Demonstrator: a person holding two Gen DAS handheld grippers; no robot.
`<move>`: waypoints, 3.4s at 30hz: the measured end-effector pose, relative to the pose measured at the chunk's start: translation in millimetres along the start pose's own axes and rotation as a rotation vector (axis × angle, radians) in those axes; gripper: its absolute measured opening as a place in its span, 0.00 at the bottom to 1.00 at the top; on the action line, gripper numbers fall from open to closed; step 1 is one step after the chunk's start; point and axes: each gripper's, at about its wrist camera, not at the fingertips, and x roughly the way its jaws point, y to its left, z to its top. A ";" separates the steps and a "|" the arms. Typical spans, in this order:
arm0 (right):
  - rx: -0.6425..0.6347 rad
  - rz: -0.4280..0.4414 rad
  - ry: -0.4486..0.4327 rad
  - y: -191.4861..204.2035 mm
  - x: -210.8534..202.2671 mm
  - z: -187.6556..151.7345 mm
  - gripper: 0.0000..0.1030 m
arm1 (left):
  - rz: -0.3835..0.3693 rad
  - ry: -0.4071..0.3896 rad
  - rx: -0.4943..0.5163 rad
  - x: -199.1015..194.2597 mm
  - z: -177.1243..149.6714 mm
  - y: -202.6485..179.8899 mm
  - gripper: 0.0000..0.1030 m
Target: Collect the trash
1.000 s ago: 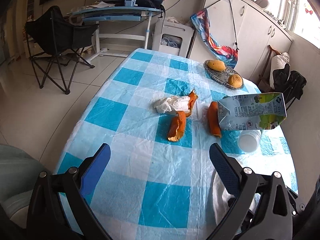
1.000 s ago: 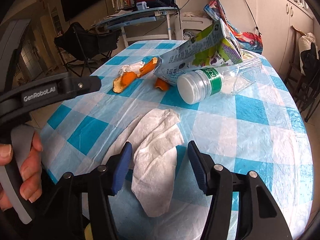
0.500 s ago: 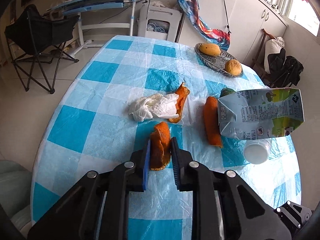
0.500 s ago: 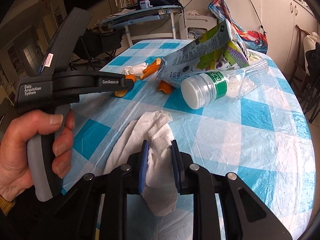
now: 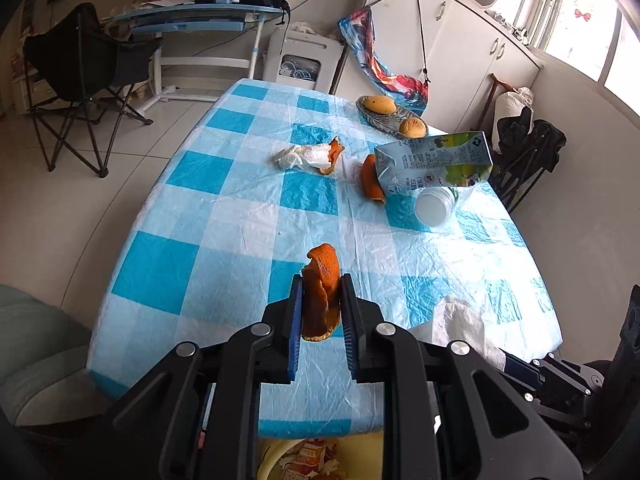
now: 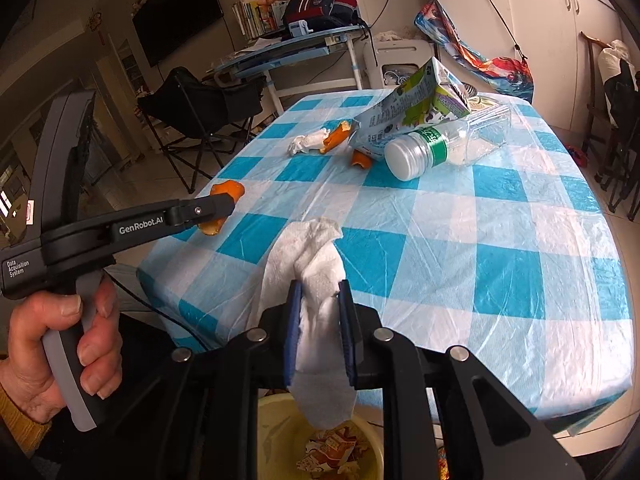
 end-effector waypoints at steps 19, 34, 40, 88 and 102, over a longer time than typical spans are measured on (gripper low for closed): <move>0.055 -0.079 0.010 4.1 -45.0 -66.7 0.58 | -0.018 0.215 0.050 -43.9 -118.7 -25.8 0.18; 0.113 -0.270 -0.080 -7.3 -45.8 -63.7 0.79 | 0.104 -0.128 0.029 -117.6 -94.0 -14.5 0.83; 0.027 -0.309 -0.038 12.4 -29.8 -65.2 0.81 | 0.095 -0.203 0.024 -132.5 -83.7 -7.5 0.87; -0.238 -0.283 0.140 85.4 25.2 -86.9 0.88 | 0.049 -0.159 0.016 -117.3 -79.0 -1.0 0.93; -0.196 -0.221 0.223 70.7 53.2 -92.9 0.88 | 0.041 -0.194 -0.079 -115.4 -66.9 18.4 0.93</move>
